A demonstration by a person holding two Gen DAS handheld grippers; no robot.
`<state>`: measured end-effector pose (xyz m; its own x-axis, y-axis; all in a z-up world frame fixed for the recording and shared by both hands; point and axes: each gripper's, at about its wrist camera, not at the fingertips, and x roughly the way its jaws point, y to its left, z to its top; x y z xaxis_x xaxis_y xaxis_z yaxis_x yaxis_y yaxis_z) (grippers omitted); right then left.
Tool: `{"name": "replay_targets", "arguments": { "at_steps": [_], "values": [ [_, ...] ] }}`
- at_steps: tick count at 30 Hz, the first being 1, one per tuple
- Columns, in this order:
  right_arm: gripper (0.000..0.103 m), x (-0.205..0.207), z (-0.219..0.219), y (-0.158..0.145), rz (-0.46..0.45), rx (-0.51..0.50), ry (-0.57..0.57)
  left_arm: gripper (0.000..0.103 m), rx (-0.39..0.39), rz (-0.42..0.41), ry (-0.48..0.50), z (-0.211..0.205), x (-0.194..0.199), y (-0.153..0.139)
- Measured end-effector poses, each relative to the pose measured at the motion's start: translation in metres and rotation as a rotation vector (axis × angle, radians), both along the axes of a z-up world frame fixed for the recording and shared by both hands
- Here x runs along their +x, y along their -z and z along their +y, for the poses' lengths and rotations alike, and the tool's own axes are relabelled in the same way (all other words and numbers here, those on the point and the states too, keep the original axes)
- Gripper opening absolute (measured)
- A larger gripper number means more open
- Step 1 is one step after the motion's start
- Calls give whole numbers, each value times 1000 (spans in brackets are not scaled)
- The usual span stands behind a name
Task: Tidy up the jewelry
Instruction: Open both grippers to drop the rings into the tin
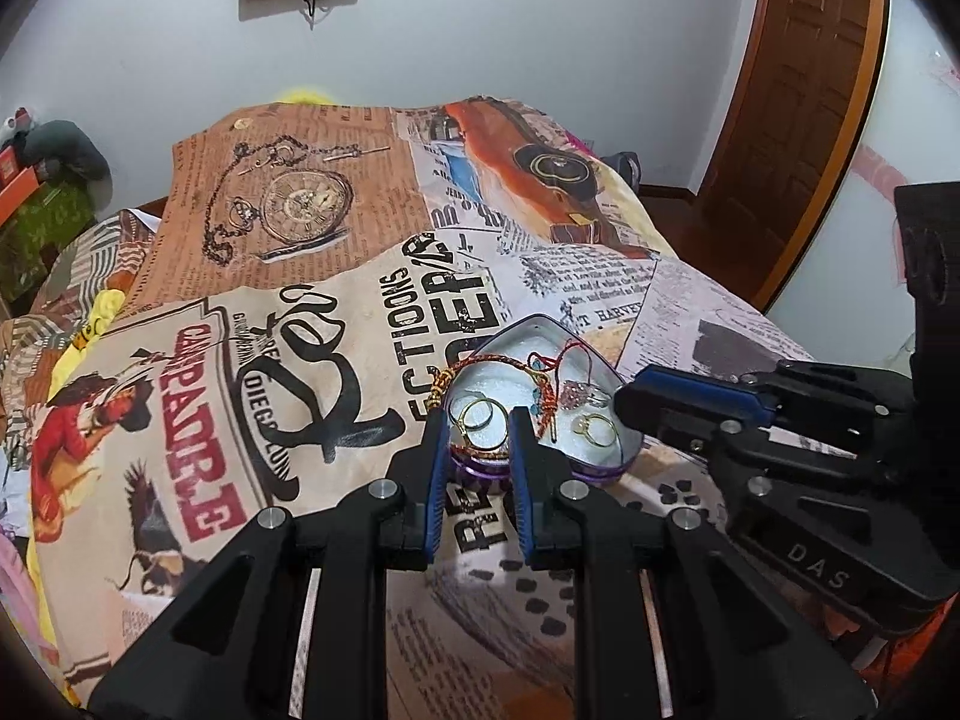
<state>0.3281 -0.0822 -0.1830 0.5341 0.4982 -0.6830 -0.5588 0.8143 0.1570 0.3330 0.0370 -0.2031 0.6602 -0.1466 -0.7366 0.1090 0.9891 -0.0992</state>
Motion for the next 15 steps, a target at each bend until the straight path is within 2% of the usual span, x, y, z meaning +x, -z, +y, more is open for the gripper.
{"name": "replay_targets", "arguments": {
  "at_steps": [11, 15],
  "values": [
    [10, 12, 11, 13, 11, -22, -33, 18, -32, 21, -4, 7, 13, 14],
    [10, 15, 12, 16, 14, -26, -26, 18, -17, 17, -2, 6, 12, 17]
  ]
}}
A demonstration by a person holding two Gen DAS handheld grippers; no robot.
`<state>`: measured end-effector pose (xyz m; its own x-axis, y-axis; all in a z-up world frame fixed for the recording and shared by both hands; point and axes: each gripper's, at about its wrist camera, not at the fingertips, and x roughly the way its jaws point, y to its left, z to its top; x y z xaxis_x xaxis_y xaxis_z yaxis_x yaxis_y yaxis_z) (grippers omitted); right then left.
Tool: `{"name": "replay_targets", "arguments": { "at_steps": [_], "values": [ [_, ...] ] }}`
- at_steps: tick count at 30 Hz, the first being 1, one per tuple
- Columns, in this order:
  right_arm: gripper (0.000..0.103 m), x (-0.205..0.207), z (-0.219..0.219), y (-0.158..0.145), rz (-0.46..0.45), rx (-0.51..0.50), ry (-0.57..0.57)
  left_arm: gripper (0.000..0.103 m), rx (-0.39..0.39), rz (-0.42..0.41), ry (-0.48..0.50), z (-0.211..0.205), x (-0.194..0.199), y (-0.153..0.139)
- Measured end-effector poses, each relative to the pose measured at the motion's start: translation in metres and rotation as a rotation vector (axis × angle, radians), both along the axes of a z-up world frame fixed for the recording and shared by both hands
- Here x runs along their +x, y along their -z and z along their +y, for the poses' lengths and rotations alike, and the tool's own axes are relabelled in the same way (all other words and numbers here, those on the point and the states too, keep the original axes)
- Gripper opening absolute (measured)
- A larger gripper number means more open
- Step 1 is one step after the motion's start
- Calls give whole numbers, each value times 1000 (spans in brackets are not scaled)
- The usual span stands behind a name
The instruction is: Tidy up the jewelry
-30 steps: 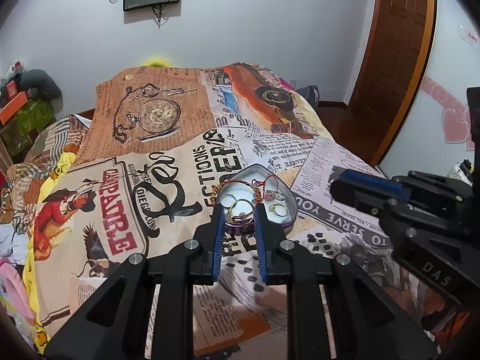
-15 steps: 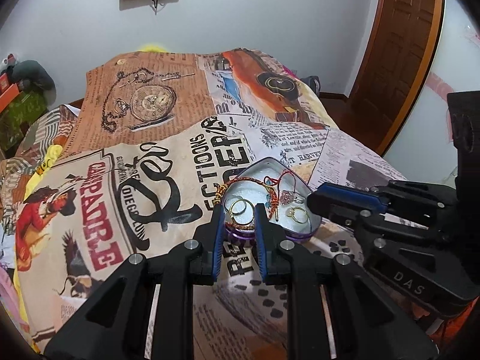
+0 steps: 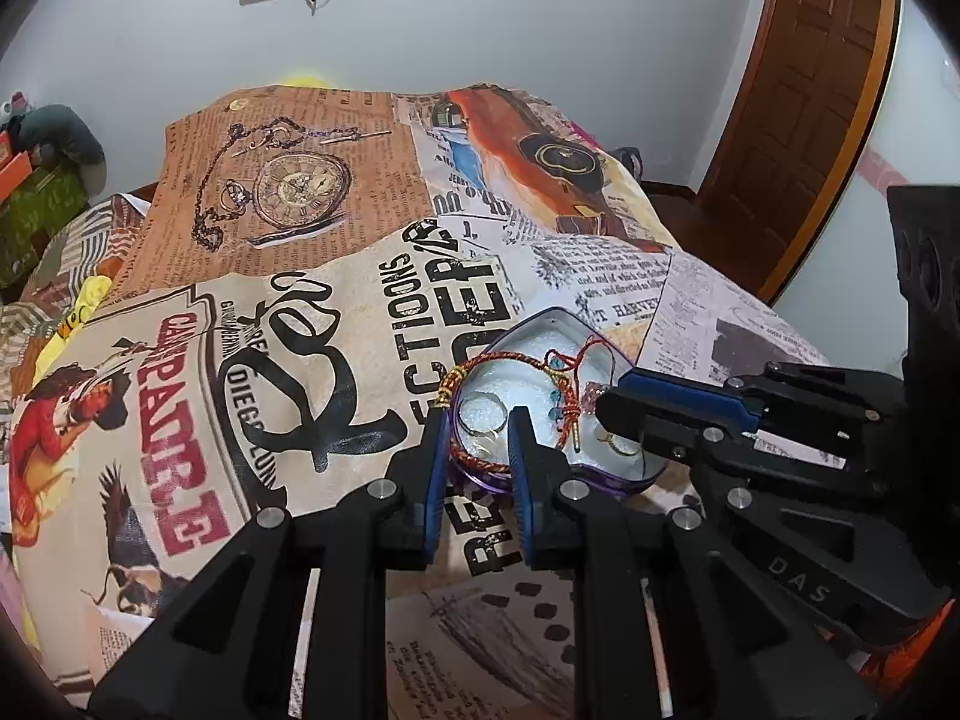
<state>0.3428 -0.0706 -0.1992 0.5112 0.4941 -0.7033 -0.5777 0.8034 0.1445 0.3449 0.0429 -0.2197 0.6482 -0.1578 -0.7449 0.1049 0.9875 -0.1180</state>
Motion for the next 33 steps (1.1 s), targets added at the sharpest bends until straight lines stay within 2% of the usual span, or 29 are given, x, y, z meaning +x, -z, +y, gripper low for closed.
{"name": "replay_targets", "arguments": {
  "at_steps": [5, 11, 14, 18, 19, 27, 33],
  "values": [
    [10, 2, 1, 3, 14, -10, 4, 18, 20, -9, -3, -2, -3, 0],
    [10, 5, -3, 3, 18, -10, 32, 19, 7, -2, -11, 3, -6, -4],
    [14, 5, -3, 1, 10, -24, 40, 19, 8, -5, -16, 4, -10, -7],
    [35, 1, -3, -5, -13, -27, 48, 25, 15, -18, -28, 8, -16, -16],
    [37, -1, -4, -8, -23, -23, 48, 26, 20, -25, -32, 9, -19, -18],
    [38, -15, -8, -35, -61, -9, 55, 27, 26, -87, -54, 13, -42, -55],
    [38, -44, -21, -78, -125, 45, 70, 27, 27, -199, -73, 10, -82, -107]
  ]
}}
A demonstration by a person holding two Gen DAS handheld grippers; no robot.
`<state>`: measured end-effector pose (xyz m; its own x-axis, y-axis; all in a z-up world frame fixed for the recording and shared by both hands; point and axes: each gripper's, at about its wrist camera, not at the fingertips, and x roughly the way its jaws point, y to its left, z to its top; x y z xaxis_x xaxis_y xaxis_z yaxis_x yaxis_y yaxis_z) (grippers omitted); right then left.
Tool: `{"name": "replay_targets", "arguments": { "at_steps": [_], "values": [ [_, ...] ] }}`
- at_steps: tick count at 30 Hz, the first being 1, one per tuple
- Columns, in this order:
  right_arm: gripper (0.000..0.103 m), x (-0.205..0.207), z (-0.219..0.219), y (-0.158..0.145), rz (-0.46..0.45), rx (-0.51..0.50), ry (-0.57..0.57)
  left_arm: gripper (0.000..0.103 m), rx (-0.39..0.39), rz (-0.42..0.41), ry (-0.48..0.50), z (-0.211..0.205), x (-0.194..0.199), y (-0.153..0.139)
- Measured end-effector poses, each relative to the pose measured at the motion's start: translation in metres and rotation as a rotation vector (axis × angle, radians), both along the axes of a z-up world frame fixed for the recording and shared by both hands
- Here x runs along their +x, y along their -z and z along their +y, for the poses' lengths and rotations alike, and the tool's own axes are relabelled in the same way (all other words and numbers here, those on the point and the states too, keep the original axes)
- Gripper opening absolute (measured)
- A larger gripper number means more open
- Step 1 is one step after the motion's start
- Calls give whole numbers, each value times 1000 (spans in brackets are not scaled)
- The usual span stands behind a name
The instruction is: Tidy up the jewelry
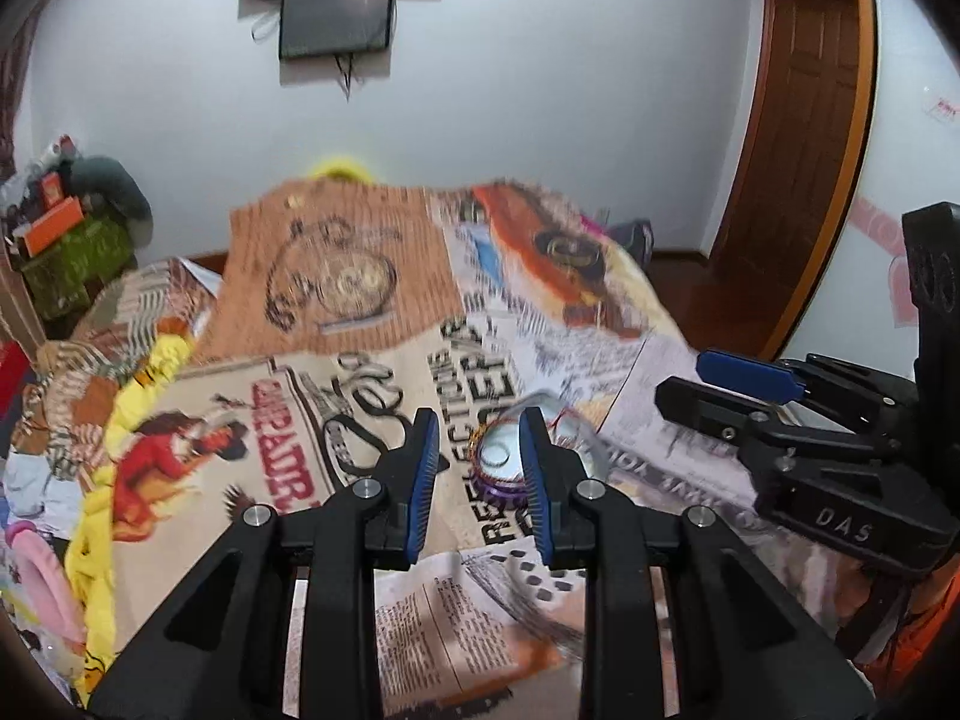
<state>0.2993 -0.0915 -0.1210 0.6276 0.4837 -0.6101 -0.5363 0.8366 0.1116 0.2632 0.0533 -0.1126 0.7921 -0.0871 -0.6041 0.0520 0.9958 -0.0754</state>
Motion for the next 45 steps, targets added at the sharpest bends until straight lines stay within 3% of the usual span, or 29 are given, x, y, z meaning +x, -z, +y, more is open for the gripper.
{"name": "replay_targets", "arguments": {
  "at_steps": [11, 14, 17, 19, 20, 22, 24, 26, 28, 45],
  "values": [
    [38, -113, -50, -123, -314, 172, 98, 31, 18, -343, -21, -19, -128, -116],
    [38, -154, -61, -147, -412, 202, 115, 39, 26, -430, -30, -26, -163, -135],
    [38, -189, -64, -160, -495, 202, 132, 54, 49, -496, -38, -33, -193, -146],
    [48, -208, -64, -165, -533, 196, 135, 62, 64, -534, -58, -37, -212, -150],
    [52, -219, -65, -167, -550, 203, 141, 65, 65, -543, -62, -38, -218, -151],
    [74, -227, -65, -166, -567, 217, 150, 82, 59, -561, -77, -39, -231, -152],
    [86, -233, -65, -166, -583, 225, 176, 93, 50, -577, -101, -38, -240, -151],
    [90, -241, -63, -164, -612, 219, 208, 94, 46, -584, -123, -35, -245, -150],
    [103, -246, -60, -163, -625, 211, 226, 95, 42, -580, -130, -33, -248, -149],
    [103, -257, -71, -153, -583, 199, 219, 95, 44, -557, -133, -38, -253, -142]
  ]
}}
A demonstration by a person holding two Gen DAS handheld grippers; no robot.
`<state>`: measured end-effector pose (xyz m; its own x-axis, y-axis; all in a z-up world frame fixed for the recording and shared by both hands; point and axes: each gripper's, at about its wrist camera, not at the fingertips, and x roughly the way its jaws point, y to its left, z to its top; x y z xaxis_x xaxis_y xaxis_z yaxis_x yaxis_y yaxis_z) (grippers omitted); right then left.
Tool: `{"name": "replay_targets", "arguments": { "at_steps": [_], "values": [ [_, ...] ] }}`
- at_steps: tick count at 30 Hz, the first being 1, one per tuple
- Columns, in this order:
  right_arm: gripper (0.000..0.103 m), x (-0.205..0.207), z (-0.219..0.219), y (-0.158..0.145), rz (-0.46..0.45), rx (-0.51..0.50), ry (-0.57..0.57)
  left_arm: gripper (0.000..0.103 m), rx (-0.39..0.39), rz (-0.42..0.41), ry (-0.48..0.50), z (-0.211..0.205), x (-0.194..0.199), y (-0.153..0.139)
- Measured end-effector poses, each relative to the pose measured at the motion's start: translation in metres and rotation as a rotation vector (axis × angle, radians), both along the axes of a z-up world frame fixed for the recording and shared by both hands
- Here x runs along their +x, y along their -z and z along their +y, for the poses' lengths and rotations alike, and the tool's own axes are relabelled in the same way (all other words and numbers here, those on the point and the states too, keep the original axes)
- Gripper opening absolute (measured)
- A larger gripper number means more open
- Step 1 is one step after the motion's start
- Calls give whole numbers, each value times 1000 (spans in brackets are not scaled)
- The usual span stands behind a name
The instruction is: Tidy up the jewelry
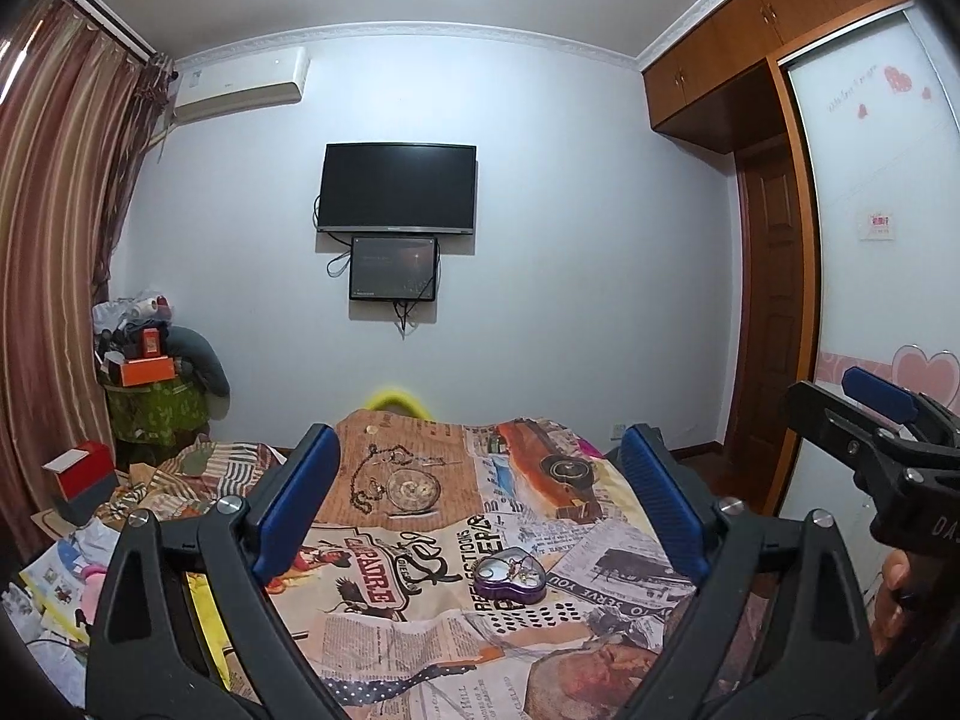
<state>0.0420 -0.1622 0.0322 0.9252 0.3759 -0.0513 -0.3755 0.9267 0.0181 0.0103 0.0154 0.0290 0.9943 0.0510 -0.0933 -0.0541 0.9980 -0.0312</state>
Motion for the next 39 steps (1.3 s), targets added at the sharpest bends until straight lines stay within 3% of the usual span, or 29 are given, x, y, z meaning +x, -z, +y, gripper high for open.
{"name": "replay_targets", "arguments": {
  "at_steps": [39],
  "values": [
    [103, 2, -6, 8, 57, 7, 7, 97, 13, 26, 35, -9, 9, 6]
  ]
}}
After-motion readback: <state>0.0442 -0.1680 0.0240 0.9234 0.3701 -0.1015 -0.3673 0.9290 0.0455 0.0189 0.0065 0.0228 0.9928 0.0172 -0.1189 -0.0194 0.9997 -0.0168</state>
